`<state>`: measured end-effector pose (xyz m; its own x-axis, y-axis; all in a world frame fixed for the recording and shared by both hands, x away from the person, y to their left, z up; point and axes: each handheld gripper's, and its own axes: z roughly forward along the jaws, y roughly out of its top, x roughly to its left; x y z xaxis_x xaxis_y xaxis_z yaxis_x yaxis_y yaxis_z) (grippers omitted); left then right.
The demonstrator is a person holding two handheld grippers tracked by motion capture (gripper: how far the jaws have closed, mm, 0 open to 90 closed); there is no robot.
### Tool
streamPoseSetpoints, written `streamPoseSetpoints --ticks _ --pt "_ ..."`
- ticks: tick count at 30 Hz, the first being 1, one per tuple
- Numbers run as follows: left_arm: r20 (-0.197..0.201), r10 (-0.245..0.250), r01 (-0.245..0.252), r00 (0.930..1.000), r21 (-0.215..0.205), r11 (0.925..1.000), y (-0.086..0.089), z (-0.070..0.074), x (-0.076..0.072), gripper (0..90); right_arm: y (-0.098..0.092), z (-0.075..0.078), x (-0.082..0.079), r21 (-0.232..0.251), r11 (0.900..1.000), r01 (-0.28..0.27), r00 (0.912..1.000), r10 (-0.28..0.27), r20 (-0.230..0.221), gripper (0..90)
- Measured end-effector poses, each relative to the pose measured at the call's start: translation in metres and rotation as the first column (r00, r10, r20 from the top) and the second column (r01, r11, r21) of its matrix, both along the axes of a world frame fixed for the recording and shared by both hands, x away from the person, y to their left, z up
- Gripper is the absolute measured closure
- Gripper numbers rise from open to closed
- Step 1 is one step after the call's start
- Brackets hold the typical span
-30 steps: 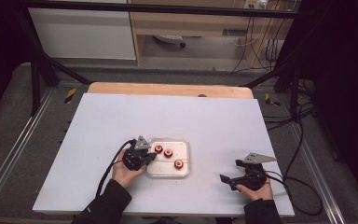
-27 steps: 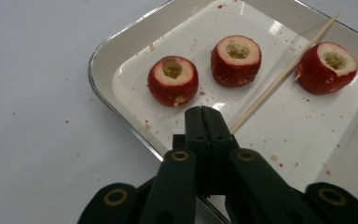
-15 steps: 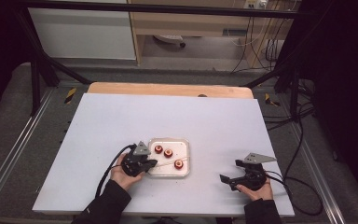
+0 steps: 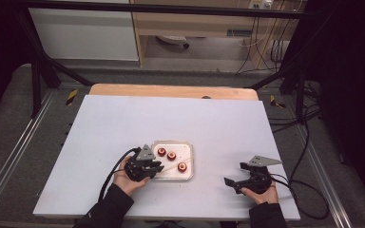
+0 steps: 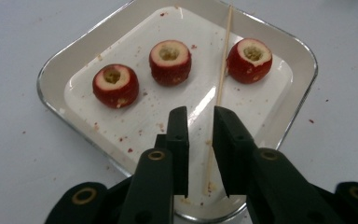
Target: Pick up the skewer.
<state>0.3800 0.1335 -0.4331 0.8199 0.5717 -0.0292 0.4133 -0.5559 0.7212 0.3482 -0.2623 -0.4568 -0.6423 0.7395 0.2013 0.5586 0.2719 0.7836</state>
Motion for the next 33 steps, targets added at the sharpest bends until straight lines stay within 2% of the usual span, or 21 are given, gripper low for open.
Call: streamPoseSetpoints --ticks 1,4,10,18,25,33 --pt "-0.007 -0.003 0.003 1.0000 0.000 1.0000 -0.002 0.000 0.001 70.9 0.000 0.000 0.000 -0.001 1.000 0.000 1.0000 0.000 0.001 2.0" --pt "-0.019 -0.014 0.014 0.9997 0.003 0.9999 -0.009 -0.001 0.003 71.0 0.000 0.000 0.000 0.001 1.000 0.000 1.0000 0.000 0.002 2.1" --pt "-0.033 -0.030 0.030 0.9990 0.004 0.9995 -0.019 -0.006 0.005 75.7 0.000 0.000 0.000 -0.001 1.000 -0.003 1.0000 0.003 0.005 2.0" --pt "-0.031 -0.033 0.034 0.9990 0.023 0.9992 -0.021 -0.012 0.007 81.4 0.000 0.000 0.000 0.000 1.000 -0.006 1.0000 0.006 0.001 2.0" --pt "-0.024 -0.033 0.033 0.9992 0.018 0.9993 -0.020 -0.013 0.007 87.5 0.000 0.000 0.000 0.002 1.000 -0.005 1.0000 0.005 -0.001 2.0" --pt "-0.016 -0.028 0.028 0.9995 -0.003 0.9996 -0.018 -0.012 0.005 88.3 0.001 -0.001 0.000 -0.002 1.000 -0.007 1.0000 0.007 0.001 2.0"
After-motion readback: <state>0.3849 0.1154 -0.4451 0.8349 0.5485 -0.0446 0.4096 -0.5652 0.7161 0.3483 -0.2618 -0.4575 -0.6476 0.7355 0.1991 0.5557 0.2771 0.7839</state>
